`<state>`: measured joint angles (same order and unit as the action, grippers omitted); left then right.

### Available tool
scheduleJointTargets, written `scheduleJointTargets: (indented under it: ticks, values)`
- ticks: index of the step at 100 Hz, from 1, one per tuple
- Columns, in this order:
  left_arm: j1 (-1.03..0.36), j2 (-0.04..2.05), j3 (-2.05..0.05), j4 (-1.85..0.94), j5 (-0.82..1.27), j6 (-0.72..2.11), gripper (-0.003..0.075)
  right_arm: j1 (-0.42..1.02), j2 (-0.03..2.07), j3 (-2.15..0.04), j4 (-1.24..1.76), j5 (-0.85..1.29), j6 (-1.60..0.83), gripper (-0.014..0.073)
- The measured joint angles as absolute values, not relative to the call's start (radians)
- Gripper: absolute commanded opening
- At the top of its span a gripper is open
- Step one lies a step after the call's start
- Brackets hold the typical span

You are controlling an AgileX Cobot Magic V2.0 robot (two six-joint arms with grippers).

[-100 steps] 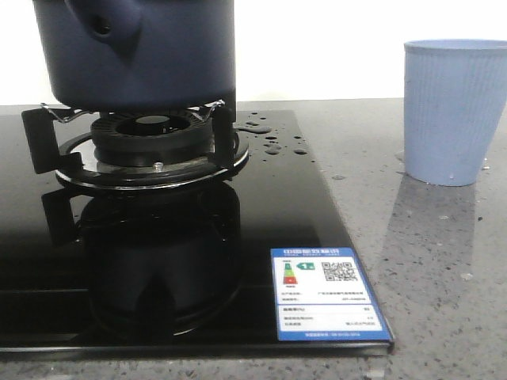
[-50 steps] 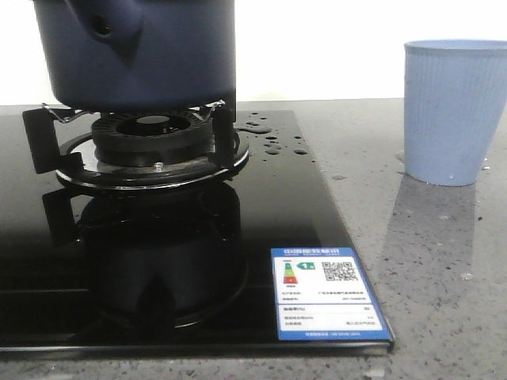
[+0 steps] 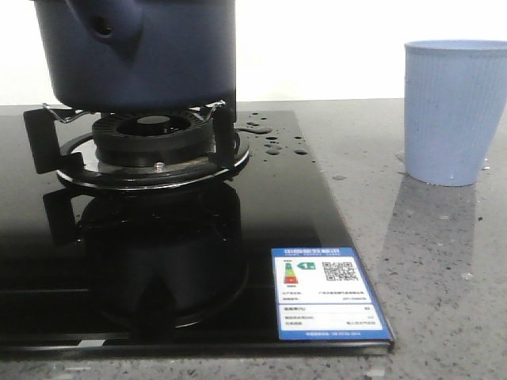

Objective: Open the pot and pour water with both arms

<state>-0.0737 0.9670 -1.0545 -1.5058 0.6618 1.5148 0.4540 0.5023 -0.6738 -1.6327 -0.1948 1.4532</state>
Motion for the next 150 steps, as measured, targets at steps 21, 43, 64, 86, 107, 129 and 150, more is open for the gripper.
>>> scheduleJointTargets:
  ticks: [21,43,64,86,107,129,150]
  values:
    - [-0.072,0.576,-0.777,-1.409,0.626,1.435,-0.002,0.454,0.317,-0.612,-1.677,-0.129,1.453,-0.0066]
    - [-0.072,0.26,-0.46,-1.378,0.49,1.37,-0.0019,0.454,0.189,-0.432,-1.677,-0.056,1.453,-0.0066]
    - [-0.071,0.111,-0.275,-1.382,0.427,1.363,-0.0019,0.454,0.081,-0.332,-1.677,-0.046,1.453,-0.0066]
    - [-0.071,0.078,-0.213,-1.384,0.425,1.363,-0.0019,0.454,0.068,-0.314,-1.677,-0.058,1.451,-0.0066]
    - [-0.071,0.077,-0.211,-1.386,0.42,1.363,-0.0019,0.454,0.068,-0.312,-1.677,-0.073,1.451,-0.0066]
    - [-0.071,0.077,-0.211,-1.386,0.42,1.361,-0.0019,0.454,0.068,-0.312,-1.677,-0.073,1.451,-0.0066]
    - [-0.071,0.077,-0.211,-1.386,0.42,1.361,-0.0019,0.454,0.068,-0.312,-1.677,-0.073,1.451,-0.0066]
